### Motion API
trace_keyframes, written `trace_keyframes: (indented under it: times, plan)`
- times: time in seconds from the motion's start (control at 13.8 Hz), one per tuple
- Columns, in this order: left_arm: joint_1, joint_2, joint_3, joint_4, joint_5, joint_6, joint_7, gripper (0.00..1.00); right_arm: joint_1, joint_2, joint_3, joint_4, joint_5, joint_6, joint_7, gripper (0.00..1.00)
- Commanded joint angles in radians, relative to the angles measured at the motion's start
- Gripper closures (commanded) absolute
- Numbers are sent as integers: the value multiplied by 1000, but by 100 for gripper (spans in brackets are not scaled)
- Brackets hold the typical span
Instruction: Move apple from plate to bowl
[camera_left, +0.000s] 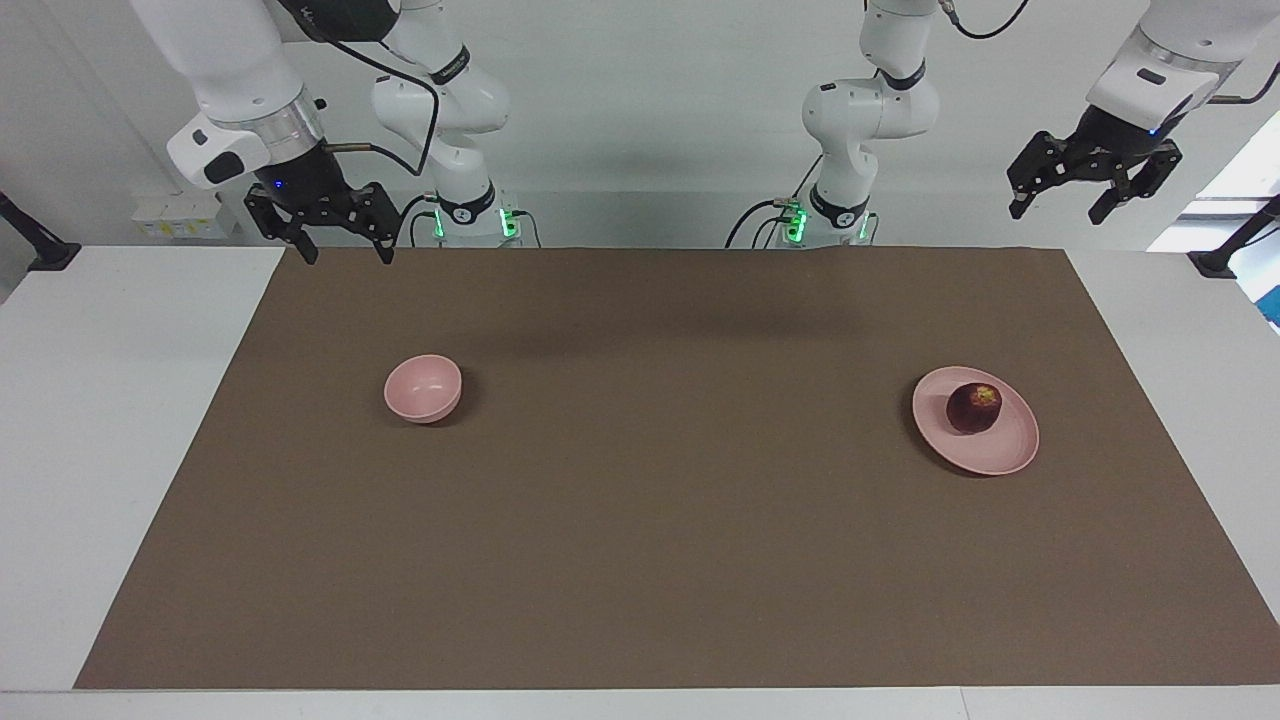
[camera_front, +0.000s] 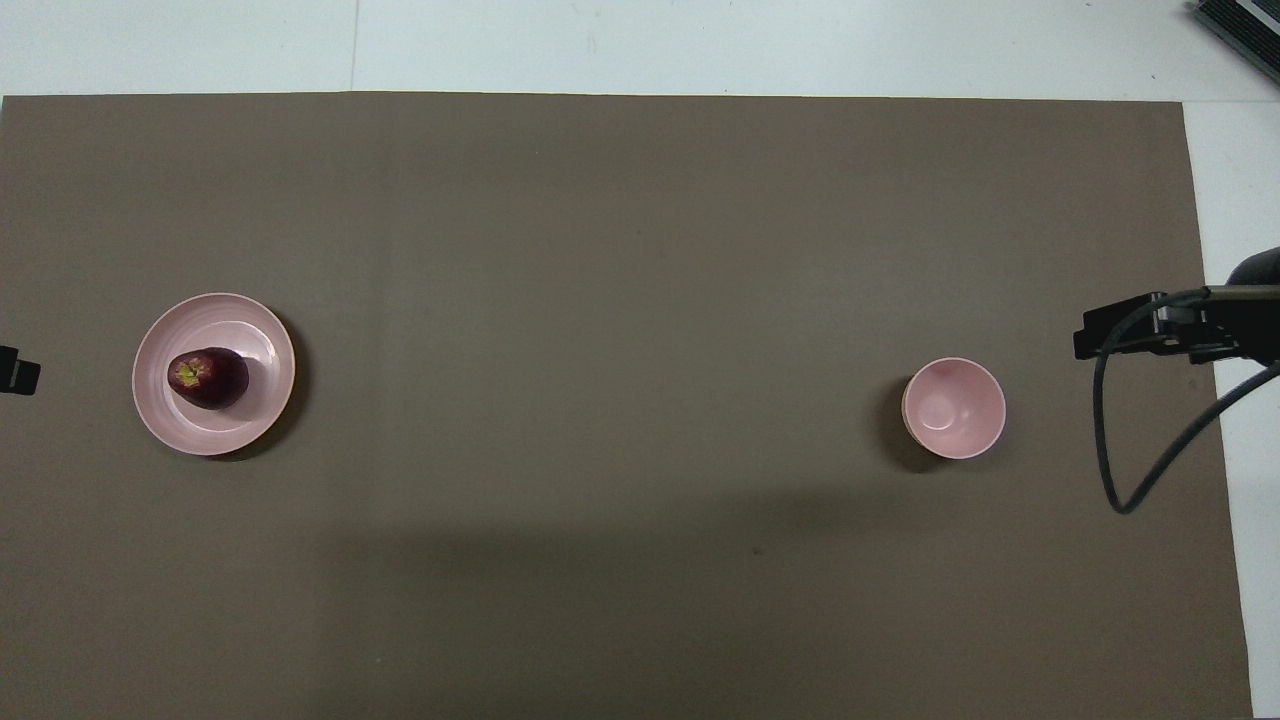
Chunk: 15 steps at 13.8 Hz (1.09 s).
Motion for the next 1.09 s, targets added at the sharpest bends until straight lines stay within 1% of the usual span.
trace_keyframes:
  times: [0.0,0.44,0.58,0.8,1.02]
  plan:
    - [-8,-29,2,-30,-11,-1,-6,0,-7,-17,4,-13,-16,-8,16,0]
    - [-11,-30,-1,-37,-12,17,-3,0,-12,-17,1,-16,-16,-16,12,0]
    - [-8,-30,-1,-49,-12,46,0,0,-10,-19,4,-16,-14,-16,16,0]
    - [-3,-32,-1,-98,-12,106,7,0,-7,-17,4,-16,-2,-8,16,0]
    - [1,-38,4,-171,-12,207,10,0,-7,-17,4,-15,0,-5,11,0]
